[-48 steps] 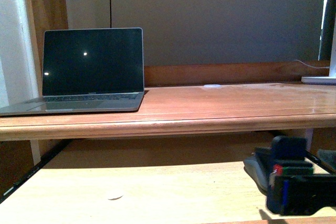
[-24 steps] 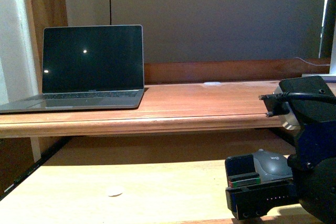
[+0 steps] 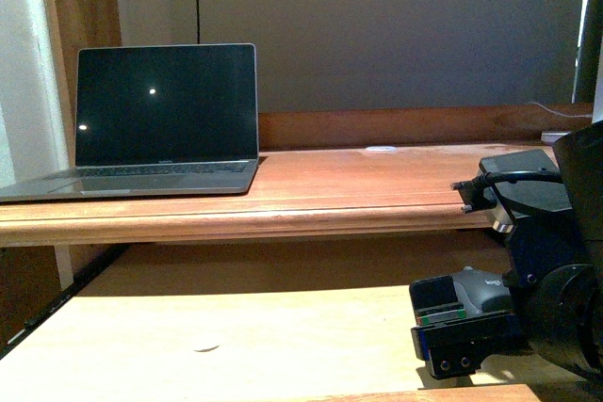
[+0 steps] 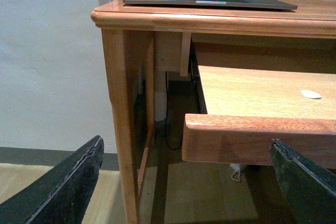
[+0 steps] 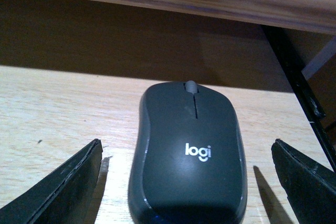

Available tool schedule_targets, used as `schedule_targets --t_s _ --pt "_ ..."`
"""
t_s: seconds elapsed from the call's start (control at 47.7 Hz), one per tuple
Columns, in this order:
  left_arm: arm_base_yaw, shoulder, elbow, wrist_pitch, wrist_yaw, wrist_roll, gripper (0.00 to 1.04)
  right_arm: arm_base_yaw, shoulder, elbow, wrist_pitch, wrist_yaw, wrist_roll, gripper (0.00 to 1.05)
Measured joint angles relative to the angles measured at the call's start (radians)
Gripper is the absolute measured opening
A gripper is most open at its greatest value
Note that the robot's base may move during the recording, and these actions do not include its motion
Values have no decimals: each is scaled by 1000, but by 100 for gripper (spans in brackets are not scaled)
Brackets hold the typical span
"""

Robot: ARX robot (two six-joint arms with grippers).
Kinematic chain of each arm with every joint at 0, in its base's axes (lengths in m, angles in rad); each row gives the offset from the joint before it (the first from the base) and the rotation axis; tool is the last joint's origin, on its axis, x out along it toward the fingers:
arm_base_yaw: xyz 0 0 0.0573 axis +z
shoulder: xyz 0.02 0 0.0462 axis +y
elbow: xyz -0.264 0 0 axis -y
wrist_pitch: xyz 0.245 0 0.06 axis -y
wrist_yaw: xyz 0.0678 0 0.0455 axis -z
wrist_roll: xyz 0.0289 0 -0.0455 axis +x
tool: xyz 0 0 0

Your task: Place mouse

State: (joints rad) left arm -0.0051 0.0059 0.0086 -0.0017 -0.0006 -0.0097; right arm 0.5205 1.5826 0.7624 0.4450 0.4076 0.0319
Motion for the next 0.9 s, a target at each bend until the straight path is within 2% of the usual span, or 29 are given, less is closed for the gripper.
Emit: schedule_targets --t_s 0.105,0.336,0.378,0.713,0.902 --pt "0 0 0 0 0 0 97 -12 8 14 -19 -19 27 95" --pt "0 0 0 0 0 0 97 -22 18 27 -17 -46 35 60" --pt "0 0 0 0 0 0 97 -22 20 28 -14 -48 34 57" --pt "0 0 0 0 0 0 97 -50 -13 27 -15 -78 27 55" --pt "0 0 0 0 0 0 97 -60 -188 42 -151 -165 44 55"
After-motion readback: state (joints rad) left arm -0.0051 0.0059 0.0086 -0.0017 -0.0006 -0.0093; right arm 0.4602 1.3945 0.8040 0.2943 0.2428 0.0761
